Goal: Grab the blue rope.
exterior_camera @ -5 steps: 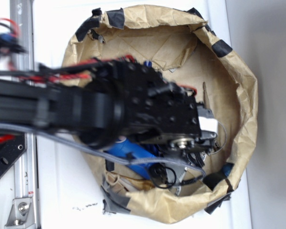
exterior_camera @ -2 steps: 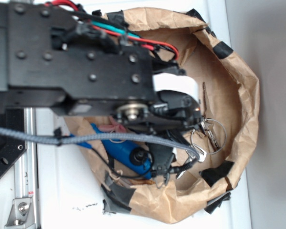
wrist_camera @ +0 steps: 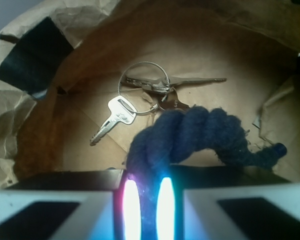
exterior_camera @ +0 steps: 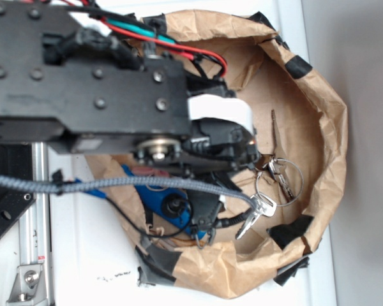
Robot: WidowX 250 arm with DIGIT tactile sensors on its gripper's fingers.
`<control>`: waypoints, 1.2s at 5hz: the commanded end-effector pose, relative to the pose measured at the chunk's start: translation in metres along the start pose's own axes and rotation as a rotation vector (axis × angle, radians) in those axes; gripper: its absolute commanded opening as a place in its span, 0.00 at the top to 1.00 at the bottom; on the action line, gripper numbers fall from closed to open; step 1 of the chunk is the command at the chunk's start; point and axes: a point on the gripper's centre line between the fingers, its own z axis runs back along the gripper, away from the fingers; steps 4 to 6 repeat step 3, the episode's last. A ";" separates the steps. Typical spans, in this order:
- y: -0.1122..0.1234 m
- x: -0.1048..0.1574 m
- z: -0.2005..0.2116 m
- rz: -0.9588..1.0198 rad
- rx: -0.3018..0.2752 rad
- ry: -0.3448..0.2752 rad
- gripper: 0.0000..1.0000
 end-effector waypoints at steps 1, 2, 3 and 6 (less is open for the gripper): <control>0.010 -0.006 0.093 -0.091 0.123 0.009 1.00; 0.027 -0.007 0.122 -0.095 0.094 0.002 1.00; 0.028 -0.001 0.119 -0.116 0.104 0.008 1.00; 0.028 -0.001 0.119 -0.116 0.104 0.008 1.00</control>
